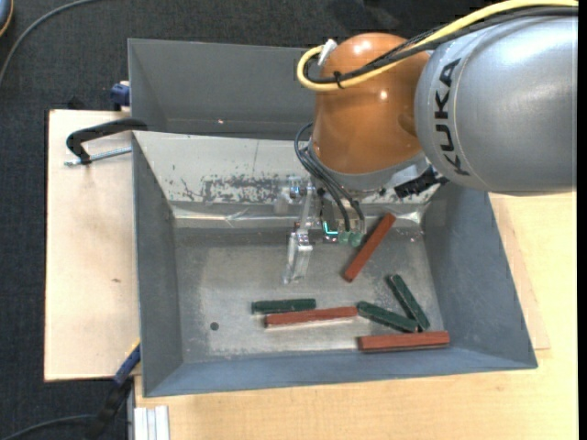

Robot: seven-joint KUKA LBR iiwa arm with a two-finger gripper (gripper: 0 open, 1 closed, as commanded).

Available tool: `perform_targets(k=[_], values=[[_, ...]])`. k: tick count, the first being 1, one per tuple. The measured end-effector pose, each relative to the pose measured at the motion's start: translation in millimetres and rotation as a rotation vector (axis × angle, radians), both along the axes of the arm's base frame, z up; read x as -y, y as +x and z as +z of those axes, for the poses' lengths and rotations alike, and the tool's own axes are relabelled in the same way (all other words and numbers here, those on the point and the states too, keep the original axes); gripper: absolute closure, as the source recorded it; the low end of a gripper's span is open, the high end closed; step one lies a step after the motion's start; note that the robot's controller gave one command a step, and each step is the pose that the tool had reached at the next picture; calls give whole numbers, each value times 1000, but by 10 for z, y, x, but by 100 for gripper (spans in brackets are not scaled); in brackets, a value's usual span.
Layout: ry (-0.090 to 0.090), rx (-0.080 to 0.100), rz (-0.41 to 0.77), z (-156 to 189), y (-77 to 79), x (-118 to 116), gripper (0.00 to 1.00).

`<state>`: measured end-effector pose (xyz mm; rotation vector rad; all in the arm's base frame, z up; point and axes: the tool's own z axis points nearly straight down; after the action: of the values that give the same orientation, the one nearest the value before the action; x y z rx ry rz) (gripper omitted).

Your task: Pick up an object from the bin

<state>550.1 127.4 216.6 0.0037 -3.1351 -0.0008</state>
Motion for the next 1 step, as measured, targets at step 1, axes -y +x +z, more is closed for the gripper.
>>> perform_targets(k=[1], values=[[-1,-1,66,-1501,-47,653,0]])
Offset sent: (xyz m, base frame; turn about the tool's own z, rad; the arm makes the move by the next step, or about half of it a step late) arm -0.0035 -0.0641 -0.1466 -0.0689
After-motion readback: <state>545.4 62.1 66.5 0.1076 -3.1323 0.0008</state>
